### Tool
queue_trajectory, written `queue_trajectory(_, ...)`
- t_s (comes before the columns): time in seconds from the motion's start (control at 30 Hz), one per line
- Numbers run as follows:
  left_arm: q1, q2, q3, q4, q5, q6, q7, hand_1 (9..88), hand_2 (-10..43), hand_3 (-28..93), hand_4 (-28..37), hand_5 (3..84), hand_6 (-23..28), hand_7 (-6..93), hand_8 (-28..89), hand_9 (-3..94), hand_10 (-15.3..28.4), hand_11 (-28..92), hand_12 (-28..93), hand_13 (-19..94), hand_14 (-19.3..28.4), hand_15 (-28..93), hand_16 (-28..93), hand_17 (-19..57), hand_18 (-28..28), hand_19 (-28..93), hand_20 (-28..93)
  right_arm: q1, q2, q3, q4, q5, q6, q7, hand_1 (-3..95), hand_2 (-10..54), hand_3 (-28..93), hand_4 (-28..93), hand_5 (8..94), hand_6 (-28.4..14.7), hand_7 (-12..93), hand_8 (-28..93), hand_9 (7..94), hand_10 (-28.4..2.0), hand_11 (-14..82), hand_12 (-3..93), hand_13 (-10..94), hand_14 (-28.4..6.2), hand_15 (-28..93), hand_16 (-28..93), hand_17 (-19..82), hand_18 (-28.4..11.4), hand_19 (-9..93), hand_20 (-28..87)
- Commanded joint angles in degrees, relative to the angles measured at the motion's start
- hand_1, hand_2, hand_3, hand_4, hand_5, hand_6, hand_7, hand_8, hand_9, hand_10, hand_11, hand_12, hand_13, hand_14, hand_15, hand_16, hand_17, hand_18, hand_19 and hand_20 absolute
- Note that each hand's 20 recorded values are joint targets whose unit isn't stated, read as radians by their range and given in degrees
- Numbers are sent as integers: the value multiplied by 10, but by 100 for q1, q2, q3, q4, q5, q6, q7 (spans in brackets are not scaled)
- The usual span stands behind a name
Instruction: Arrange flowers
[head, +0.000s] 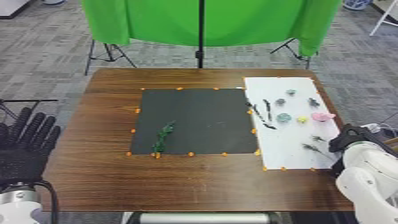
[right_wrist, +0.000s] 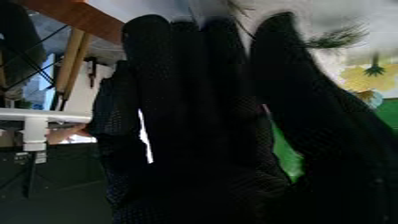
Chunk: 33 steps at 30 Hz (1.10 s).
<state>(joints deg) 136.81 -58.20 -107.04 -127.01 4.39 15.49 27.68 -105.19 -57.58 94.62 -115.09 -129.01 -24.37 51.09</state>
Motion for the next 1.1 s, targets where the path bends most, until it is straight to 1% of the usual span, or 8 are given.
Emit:
queue_trajectory(0.03,88,-80,19,3,-11,-18,-31,219,125,789,-283,398,62,104,-103,353,124,133,81,288,118,133,-13,-44,115,279,108,-137,-57,-134,-42,33,583,69,588,-95,694,-280,793,-33,268,91,828,-139,94,367,688,-120,542,347,332,-237,869,370)
queue_trajectory(0.17,115,-80,3,-5,-12,-46,-21,219,126,788,-283,398,62,104,-103,353,124,133,81,288,118,133,-14,-44,115,279,109,-111,-28,-179,-439,303,952,157,571,-95,735,-261,788,-35,297,147,838,-139,98,401,694,-112,556,359,341,-238,880,373)
queue_trajectory(0.33,127,-80,-13,-19,-13,-44,-23,218,126,789,-283,398,62,103,-103,353,124,133,81,288,118,134,-14,-45,115,280,108,40,-25,-369,-997,546,1325,107,537,-95,756,-190,783,-27,318,189,837,-141,133,437,697,-119,603,351,356,-244,908,378)
queue_trajectory(0.5,123,-49,-15,-21,-7,-25,-41,219,126,788,-283,398,62,103,-103,354,124,134,81,288,118,134,-14,-45,116,280,108,533,-286,-1033,-1186,436,1543,64,501,-95,767,-125,772,-22,340,207,827,-144,170,455,695,-122,639,334,365,-245,925,376)
queue_trajectory(0.7,47,26,71,-16,11,-9,-66,219,126,789,-283,398,61,103,-103,354,124,133,81,288,119,134,-14,-45,114,276,108,1045,-1132,-2056,-1028,269,1601,56,487,-95,770,-93,755,-22,381,205,820,-148,215,468,700,-133,683,322,388,-251,932,410)
queue_trajectory(0.73,13,45,95,-6,19,4,-100,219,126,789,-283,398,61,103,-103,353,124,133,81,288,118,134,-14,-45,114,276,108,1087,-1305,-2164,-961,223,1480,32,488,-95,768,-93,752,-24,388,202,817,-148,219,471,701,-134,688,318,391,-251,932,417)
queue_trajectory(0.93,-61,126,170,17,50,20,-146,218,126,789,-283,399,62,103,-103,354,124,133,81,288,118,135,-14,-45,114,275,109,1509,-2014,-2810,-241,328,1030,58,496,-95,761,-103,743,-29,402,193,813,-151,229,470,702,-137,697,308,393,-255,932,436)
queue_trajectory(1.1,-125,216,208,21,56,88,-214,217,126,792,-283,399,61,104,-103,354,124,133,81,288,118,135,-14,-45,114,274,110,1727,-2405,-3321,359,228,1129,168,504,-95,751,-107,732,-32,412,183,808,-150,284,484,704,-141,755,322,412,-261,932,489)
